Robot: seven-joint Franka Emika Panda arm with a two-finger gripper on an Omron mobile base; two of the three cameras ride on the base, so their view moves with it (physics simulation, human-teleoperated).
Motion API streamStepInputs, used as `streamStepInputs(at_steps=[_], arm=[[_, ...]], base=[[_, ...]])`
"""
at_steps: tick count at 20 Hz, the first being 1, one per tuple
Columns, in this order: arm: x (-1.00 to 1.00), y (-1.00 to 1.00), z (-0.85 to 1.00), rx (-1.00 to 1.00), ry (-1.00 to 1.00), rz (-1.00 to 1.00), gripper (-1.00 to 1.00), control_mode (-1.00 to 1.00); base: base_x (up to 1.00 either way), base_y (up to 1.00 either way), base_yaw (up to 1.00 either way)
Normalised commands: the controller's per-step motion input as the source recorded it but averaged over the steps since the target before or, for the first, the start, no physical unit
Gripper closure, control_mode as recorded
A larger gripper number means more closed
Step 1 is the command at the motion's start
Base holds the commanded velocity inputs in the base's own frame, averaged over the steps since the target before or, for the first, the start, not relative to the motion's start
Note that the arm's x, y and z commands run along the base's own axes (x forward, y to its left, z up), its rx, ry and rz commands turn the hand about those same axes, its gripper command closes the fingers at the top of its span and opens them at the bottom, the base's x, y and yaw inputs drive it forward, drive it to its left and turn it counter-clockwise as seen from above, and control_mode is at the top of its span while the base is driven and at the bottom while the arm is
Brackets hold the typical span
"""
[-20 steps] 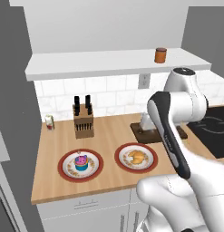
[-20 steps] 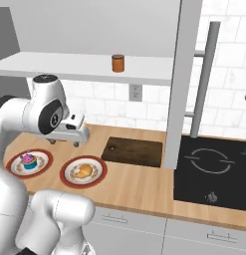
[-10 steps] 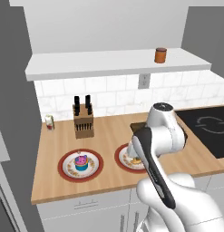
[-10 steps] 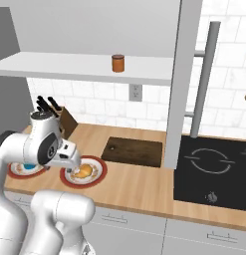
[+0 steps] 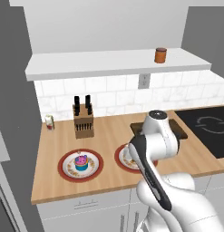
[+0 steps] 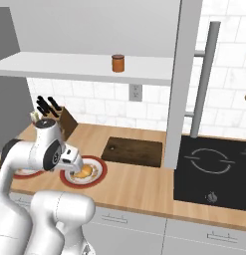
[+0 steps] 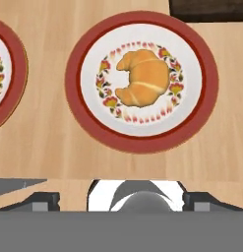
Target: From the different types of pastries on the counter, select a croissant and place it on the cutting board. Then retrieve a jar of jam from the cabinet and place it alongside the croissant on the cutting board.
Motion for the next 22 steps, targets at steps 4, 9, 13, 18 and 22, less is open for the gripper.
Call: streamStepInputs(at_steps=[4, 9, 13, 18, 22], arm=[[0.65, 0.00, -0.07, 0.00, 0.01, -0.06, -1.00, -1.00], [0.36, -0.09, -0.06, 0.00, 0.09, -0.07, -1.00, -1.00], [0.15, -0.43, -0.17, 0.00, 0.22, -0.16, -1.00, -1.00], [0.22, -0.07, -0.02, 0.01, 0.04, -0.05, -1.00, -1.00], [0.00, 0.00, 0.00, 0.01, 0.00, 0.00, -1.00, -1.00]], base=[[0.00, 0.00, 0.00], [0.00, 0.00, 0.00], [0.00, 0.00, 0.00], [0.00, 0.00, 0.00], [0.00, 0.00, 0.00]])
